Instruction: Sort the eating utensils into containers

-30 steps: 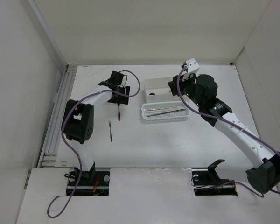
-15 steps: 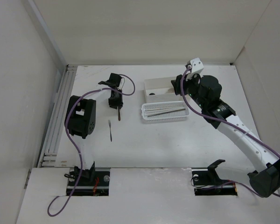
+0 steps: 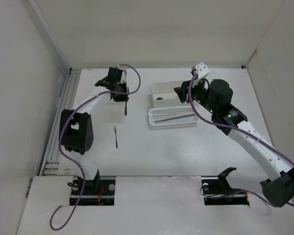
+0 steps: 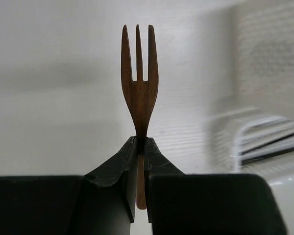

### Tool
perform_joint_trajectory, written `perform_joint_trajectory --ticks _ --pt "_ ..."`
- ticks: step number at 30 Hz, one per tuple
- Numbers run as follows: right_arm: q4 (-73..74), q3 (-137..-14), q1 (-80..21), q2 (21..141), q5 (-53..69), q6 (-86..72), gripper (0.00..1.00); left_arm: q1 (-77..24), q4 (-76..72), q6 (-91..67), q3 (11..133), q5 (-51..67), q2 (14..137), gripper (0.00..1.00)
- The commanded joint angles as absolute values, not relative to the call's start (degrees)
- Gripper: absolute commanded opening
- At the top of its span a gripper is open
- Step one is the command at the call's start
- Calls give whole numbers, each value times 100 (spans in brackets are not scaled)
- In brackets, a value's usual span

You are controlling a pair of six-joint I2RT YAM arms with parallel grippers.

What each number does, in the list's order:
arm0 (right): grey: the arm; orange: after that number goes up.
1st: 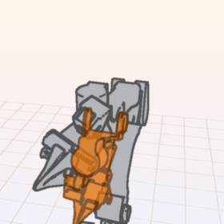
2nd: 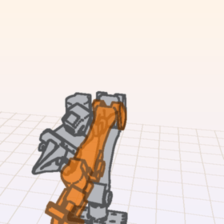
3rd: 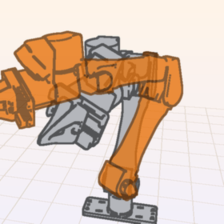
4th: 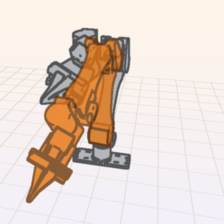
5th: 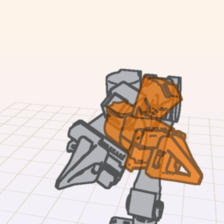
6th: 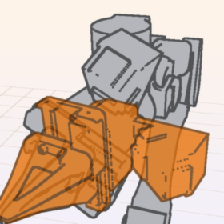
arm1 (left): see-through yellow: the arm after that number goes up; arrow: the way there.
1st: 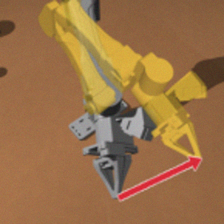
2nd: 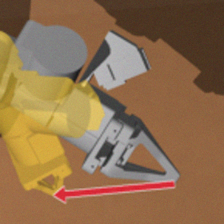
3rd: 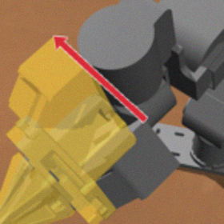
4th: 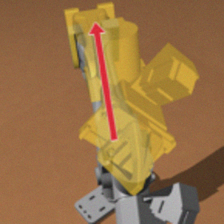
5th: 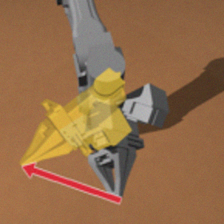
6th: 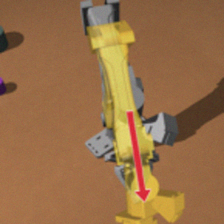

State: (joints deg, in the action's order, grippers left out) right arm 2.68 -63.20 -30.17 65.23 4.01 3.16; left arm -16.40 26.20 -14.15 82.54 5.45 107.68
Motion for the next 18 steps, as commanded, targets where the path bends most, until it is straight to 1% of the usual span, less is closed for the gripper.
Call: perform_joint_trajectory --ticks 1,2,4,5,6,11,15,18 --pt "10 -6521 -3207 6731 1107 360 57 -1687 1306 -1274 8745 1019 9116 0" --pt "-78 -6635 -3382 6846 1047 265 57 -1775 1031 -1327 8658 1237 8940 0" --pt "-359 -6767 -3567 7213 1046 37 57 -1968 573 -1458 8544 1310 8476 0" --pt "-726 -6828 -3742 7338 1107 35 58 -1969 197 -1563 8473 1501 8360 0" --pt "-895 -6977 -3831 7478 1177 -26 60 -2056 45 -1765 8351 1607 8263 0" --pt "-1212 -7628 -4043 8392 1414 -534 62 -2302 -465 -2206 8200 1837 7920 0" --pt "-1835 -7577 -4096 8446 1477 -817 62 -2557 -466 -2154 8200 1890 7787 0" --pt "-2021 -7427 -4096 8385 1678 -817 62 -2610 -466 -2101 8200 1767 7735 0"
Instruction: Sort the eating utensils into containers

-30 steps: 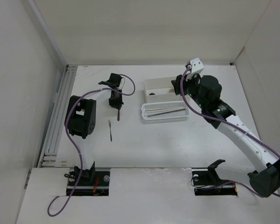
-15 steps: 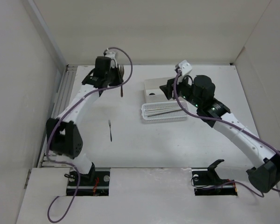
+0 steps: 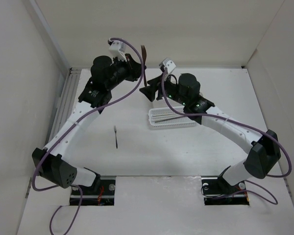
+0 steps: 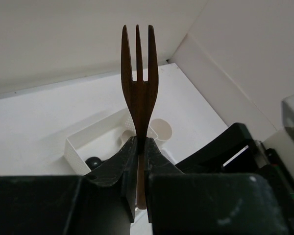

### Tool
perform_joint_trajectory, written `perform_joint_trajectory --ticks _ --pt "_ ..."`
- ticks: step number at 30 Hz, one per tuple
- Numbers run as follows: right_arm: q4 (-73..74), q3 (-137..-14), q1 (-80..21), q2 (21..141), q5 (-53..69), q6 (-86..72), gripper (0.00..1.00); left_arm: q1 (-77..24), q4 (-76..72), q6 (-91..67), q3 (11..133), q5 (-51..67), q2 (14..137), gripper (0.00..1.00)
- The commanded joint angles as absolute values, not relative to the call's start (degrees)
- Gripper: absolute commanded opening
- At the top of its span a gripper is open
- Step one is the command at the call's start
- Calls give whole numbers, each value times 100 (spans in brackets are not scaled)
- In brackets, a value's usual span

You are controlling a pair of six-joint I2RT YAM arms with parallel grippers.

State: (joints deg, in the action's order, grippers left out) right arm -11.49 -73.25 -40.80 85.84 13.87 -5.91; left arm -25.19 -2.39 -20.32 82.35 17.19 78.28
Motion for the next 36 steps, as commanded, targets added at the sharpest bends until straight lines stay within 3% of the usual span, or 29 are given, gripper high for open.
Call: perform_joint_trajectory --ticks 1,8,14,17,26,30,31,32,34,36 --pt "-2108 -7427 -4096 8385 1740 -817 62 -2610 -405 -2014 8200 1767 7734 0" --pt "-2285 -7365 -4096 8542 1232 -1142 59 -2769 -343 -2013 8200 1767 7734 0" --pt "-2285 -7365 -4096 8490 616 -1143 44 -2769 -229 -1960 8200 1767 7629 0" --pt "-2232 -7365 -4096 8551 746 -1143 30 -2769 -229 -2012 8147 1767 7629 0" --pt "-2232 -7470 -4096 8657 905 -1143 9 -2769 -176 -2127 8042 1925 7629 0" --pt "-2232 -7471 -4096 8710 1028 -1090 10 -2769 -176 -2180 7981 1977 7576 0" --pt "-2232 -7523 -4096 8710 1028 -1090 15 -2769 -237 -2180 7980 1978 7576 0" --pt "-2232 -7523 -4096 8710 1141 -1090 29 -2769 -237 -2180 7980 1978 7576 0" --pt "-2232 -7576 -4096 8771 1221 -1090 37 -2769 -237 -2180 7980 1978 7576 0" --pt "-2232 -7576 -4096 8824 1283 -1037 38 -2769 -290 -2232 7928 1978 7576 0"
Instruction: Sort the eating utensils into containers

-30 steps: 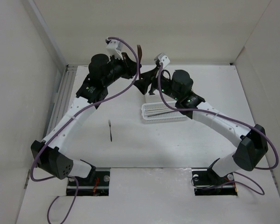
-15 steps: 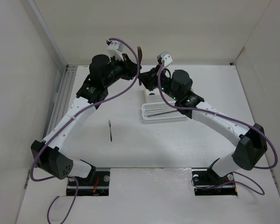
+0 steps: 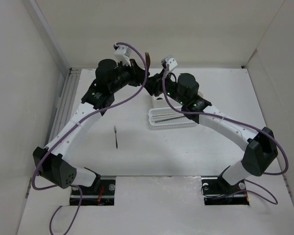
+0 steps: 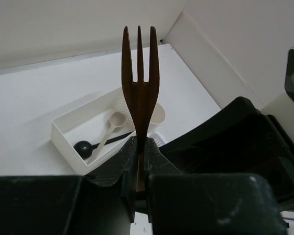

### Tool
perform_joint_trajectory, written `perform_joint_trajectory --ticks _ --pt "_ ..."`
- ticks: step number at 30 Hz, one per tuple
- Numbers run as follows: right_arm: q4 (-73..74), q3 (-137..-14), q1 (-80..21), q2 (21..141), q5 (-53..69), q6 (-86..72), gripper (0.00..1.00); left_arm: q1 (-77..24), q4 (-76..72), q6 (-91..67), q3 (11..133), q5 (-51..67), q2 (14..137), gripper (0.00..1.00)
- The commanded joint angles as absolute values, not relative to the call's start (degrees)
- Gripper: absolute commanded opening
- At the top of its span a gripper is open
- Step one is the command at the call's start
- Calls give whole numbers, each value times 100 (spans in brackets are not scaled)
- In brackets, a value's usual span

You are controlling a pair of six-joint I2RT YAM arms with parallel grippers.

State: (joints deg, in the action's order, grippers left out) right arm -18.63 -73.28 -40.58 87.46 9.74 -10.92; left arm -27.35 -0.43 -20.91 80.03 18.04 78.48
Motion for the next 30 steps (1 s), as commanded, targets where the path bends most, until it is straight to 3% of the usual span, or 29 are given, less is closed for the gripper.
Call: perform_joint_trajectory --ticks 1,2,4,5,8,12,13,16,17,24,30 --pt "-2232 -7637 -4096 8876 1283 -1037 38 -2769 -290 -2232 7928 1978 7576 0" --pt "-2232 -7638 -4096 8877 1283 -1037 37 -2769 -290 -2232 7928 1978 7576 0" --pt "-2232 -7690 -4096 8877 1214 -1037 20 -2769 -290 -2232 7928 1978 7576 0" --pt "-2232 -7690 -4096 8877 1152 -1037 17 -2769 -290 -2232 7928 1978 7576 0" --pt "-2232 -7629 -4096 8824 993 -985 7 -2769 -290 -2232 7928 1978 7576 0" --pt "-2232 -7576 -4096 8771 879 -879 3 -2769 -290 -2232 7814 1978 7576 0" --pt "-2232 -7576 -4096 8719 879 -879 3 -2769 -290 -2232 7813 1978 7576 29" --pt "-2232 -7357 -3964 8596 625 -879 3 -2769 -290 -2232 7753 1978 7576 86" --pt "-2232 -7278 -3886 8500 572 -879 3 -2769 -290 -2145 7752 1978 7524 100" --pt "-2890 -5952 -2418 7840 -166 -757 2 -2585 -88 -1548 7401 968 7295 100" --pt "-3190 -5361 -1442 8269 -237 -641 2 -2400 -26 -1222 6883 133 7172 100"
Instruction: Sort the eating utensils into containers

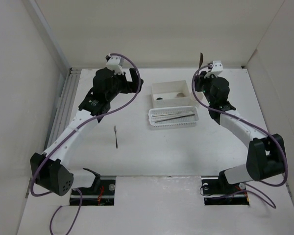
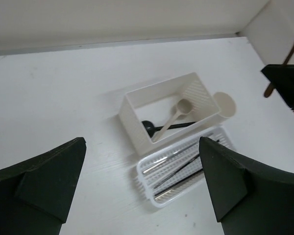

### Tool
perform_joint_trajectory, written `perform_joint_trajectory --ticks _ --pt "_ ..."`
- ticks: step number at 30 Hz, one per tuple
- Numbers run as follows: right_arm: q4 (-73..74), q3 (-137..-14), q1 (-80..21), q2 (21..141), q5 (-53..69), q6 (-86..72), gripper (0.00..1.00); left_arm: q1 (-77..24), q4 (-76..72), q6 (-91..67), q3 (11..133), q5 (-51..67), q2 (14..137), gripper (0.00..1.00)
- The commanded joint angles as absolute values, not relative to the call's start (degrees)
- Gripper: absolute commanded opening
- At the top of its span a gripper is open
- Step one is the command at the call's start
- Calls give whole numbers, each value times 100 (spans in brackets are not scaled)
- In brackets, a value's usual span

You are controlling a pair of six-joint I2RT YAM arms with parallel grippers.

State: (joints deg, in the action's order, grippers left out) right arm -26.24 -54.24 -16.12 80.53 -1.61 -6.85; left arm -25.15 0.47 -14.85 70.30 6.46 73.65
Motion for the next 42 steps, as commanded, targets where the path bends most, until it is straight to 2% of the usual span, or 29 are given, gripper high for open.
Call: perform_joint_trajectory --ticks 1,10,42 --pt "-3251 -5361 -1372 8375 -237 -694 2 -2399 -26 -1222 6882 132 7172 100" --pt "-3331 -5739 -1116 9588 -376 -1116 1 -2101 -141 -1222 6776 79 7295 100" --pt "-3384 -5695 -1406 10055 -1811 -1661 3 -1749 -246 -1468 6829 290 7717 100"
